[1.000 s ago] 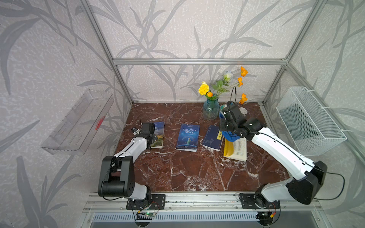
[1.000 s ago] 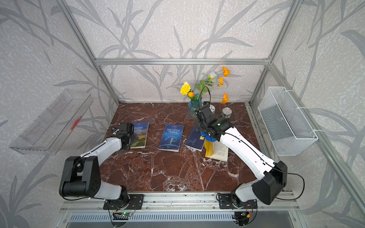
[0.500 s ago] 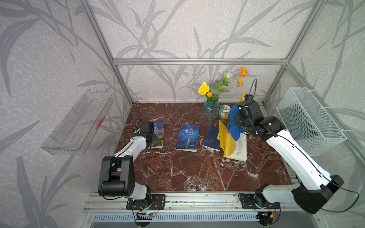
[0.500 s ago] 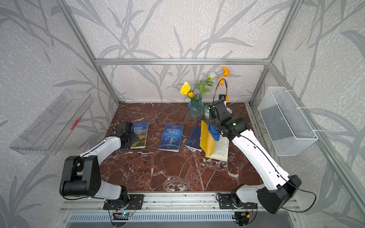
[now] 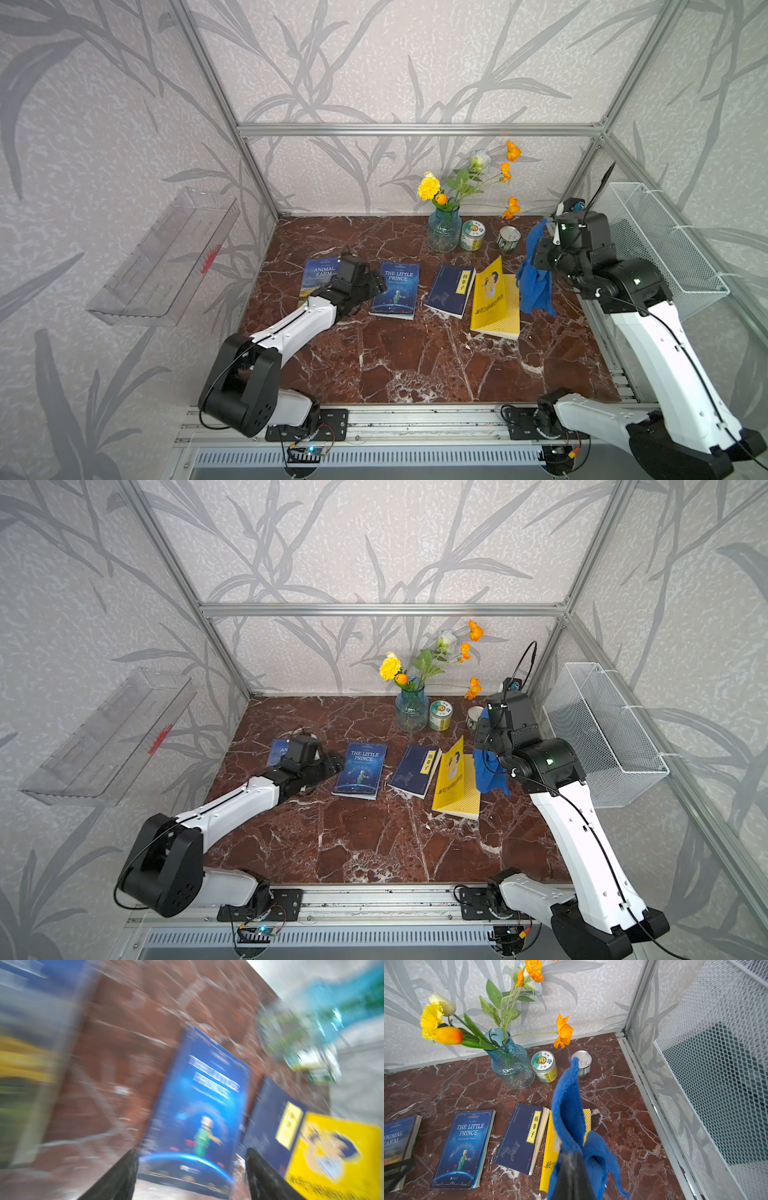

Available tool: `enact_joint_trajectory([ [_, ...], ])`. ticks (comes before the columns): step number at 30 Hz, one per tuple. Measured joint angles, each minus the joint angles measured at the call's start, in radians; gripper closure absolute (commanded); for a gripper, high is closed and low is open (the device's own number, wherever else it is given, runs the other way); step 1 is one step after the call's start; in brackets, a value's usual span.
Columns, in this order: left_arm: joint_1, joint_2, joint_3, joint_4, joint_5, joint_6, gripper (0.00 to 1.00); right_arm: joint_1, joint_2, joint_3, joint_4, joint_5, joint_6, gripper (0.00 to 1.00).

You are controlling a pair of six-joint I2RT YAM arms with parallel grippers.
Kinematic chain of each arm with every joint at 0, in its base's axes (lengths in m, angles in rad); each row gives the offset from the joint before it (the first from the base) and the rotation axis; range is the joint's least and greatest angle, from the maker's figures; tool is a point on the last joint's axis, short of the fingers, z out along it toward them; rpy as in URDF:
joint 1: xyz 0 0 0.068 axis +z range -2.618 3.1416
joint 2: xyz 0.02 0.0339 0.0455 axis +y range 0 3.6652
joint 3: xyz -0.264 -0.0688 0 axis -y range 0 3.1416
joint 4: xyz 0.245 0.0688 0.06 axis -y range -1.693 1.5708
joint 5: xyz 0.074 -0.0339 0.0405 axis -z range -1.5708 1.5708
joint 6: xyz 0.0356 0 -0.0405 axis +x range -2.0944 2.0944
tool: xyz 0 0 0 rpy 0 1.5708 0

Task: Wipe the cover of the book
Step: Place the cleaning item on the book.

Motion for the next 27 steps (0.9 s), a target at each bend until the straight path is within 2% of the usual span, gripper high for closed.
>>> enact_joint_trajectory([
  [3,-0.132,0.122,0.091,0.055,0.017,-0.018,0.2,-0.071,-0.023,-0.037,-0.008,-0.048,0.001,1.0],
  [9,-0.312,0.37,0.344,0.089,0.055,-0.006,0.24,-0.239,-0.089,-0.137,-0.016,-0.182,0.004,1.0],
  [16,-0.417,0.575,0.605,0.02,0.097,0.06,0.25,-0.256,-0.087,-0.229,0.001,-0.321,0.007,1.0],
  [22,-0.459,0.689,0.713,-0.037,0.114,0.096,0.31,-0.271,-0.053,-0.423,0.087,-0.355,0.029,0.98],
  [23,-0.462,0.704,0.724,-0.052,0.114,0.101,0.32,-0.279,-0.036,-0.466,0.104,-0.354,0.033,0.95],
  [25,-0.467,0.728,0.741,-0.088,0.113,0.114,0.33,-0.289,-0.006,-0.533,0.134,-0.352,0.043,0.78],
  [26,-0.468,0.735,0.746,-0.104,0.109,0.122,0.34,-0.293,0.014,-0.566,0.151,-0.35,0.044,0.69],
  [27,-0.469,0.74,0.749,-0.118,0.105,0.129,0.34,-0.294,0.036,-0.592,0.164,-0.343,0.049,0.54],
])
